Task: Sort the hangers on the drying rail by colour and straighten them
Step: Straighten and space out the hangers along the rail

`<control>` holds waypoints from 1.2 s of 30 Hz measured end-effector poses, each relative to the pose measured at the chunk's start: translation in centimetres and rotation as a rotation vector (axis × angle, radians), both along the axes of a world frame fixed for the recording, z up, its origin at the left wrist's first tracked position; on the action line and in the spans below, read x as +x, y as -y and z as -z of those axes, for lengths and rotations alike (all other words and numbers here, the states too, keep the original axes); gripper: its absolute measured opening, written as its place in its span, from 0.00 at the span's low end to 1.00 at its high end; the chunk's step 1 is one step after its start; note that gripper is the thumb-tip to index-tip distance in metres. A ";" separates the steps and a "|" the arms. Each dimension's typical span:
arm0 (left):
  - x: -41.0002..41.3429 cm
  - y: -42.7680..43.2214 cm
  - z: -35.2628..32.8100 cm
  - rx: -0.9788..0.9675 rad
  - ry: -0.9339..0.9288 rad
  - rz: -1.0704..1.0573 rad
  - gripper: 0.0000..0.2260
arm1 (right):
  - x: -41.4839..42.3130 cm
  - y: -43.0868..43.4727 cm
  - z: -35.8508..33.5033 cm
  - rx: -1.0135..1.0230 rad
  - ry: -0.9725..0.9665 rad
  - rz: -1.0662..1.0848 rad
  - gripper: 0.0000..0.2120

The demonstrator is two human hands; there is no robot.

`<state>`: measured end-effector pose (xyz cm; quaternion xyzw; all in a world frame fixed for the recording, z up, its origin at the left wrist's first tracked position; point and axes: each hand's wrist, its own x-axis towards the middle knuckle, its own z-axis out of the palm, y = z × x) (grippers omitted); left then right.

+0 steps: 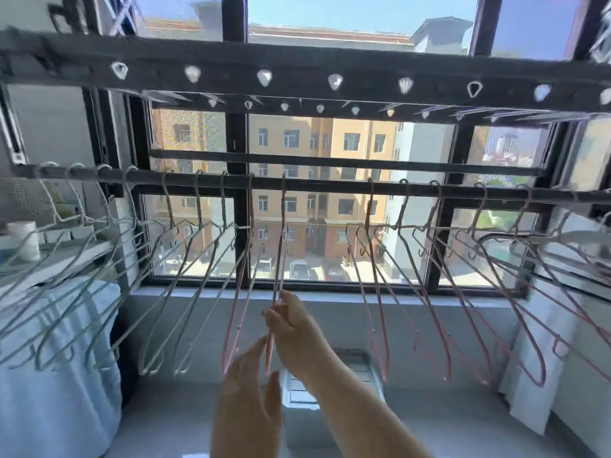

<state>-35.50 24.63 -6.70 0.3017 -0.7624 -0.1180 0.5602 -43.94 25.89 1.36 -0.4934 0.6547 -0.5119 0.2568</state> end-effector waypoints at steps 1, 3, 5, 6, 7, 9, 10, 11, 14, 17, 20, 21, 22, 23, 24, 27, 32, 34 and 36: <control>0.1 0.3 0.5 0.048 -0.016 0.036 0.31 | 0.2 0.5 -0.1 0.002 0.103 -0.005 0.17; -0.1 0.7 1.2 0.106 -0.053 0.071 0.32 | 0.4 1.1 -0.2 -0.022 0.293 0.019 0.15; -0.6 0.8 1.3 0.093 -0.078 0.111 0.31 | 0.3 1.1 -0.2 -0.106 0.456 0.069 0.14; -1.0 0.6 1.1 0.078 -0.091 0.135 0.29 | 0.1 1.0 -0.2 -0.149 0.525 0.096 0.14; -1.4 0.4 0.8 0.067 -0.102 0.161 0.27 | -0.2 0.9 -0.2 -0.181 0.574 0.117 0.14; -2.1 0.0 0.3 0.061 -0.113 0.205 0.24 | -0.9 0.4 -0.3 -0.204 0.605 0.149 0.15; -2.5 -0.2 0.3 0.067 -0.111 0.228 0.25 | -1.4 0.1 -0.3 -0.211 0.607 0.165 0.15; -2.8 -0.3 0.3 0.070 -0.104 0.249 0.27 | -1.7 -0.2 -0.3 -0.216 0.609 0.184 0.15; -3.7 -0.8 0.7 0.052 -0.090 0.278 0.30 | -2.6 -0.9 -0.1 -0.235 0.600 0.230 0.15; -4.5 -1.4 0.9 0.065 -0.119 0.312 0.29 | -3.2 -1.6 0.0 -0.250 0.604 0.265 0.16; -5.1 -1.9 1.1 0.087 -0.129 0.345 0.29 | -3.7 -2.2 0.1 -0.248 0.600 0.280 0.15; -5.2 -2.0 1.1 0.087 -0.131 0.348 0.28 | -3.8 -2.3 0.1 -0.242 0.594 0.282 0.15; -5.3 -2.1 1.0 0.087 -0.136 0.350 0.25 | -3.9 -2.4 0.1 -0.239 0.589 0.285 0.15; -5.4 -2.2 0.8 0.090 -0.139 0.350 0.23 | -4.0 -2.4 0.1 -0.238 0.587 0.285 0.15; -5.5 -2.3 0.8 0.090 -0.135 0.345 0.22 | -4.0 -2.4 0.1 -0.237 0.586 0.287 0.15; -5.5 -2.3 0.8 0.105 -0.110 0.343 0.27 | -4.0 -2.6 0.0 -0.232 0.587 0.295 0.15; -5.1 -2.5 0.9 0.098 -0.090 0.316 0.22 | -3.5 -2.7 -0.1 -0.237 0.596 0.305 0.15; -4.9 -2.4 0.9 0.089 -0.092 0.313 0.22 | -3.3 -2.5 0.0 -0.240 0.592 0.317 0.15; -4.8 -2.2 0.8 0.071 -0.087 0.309 0.21 | -3.1 -2.4 -0.1 -0.239 0.589 0.325 0.15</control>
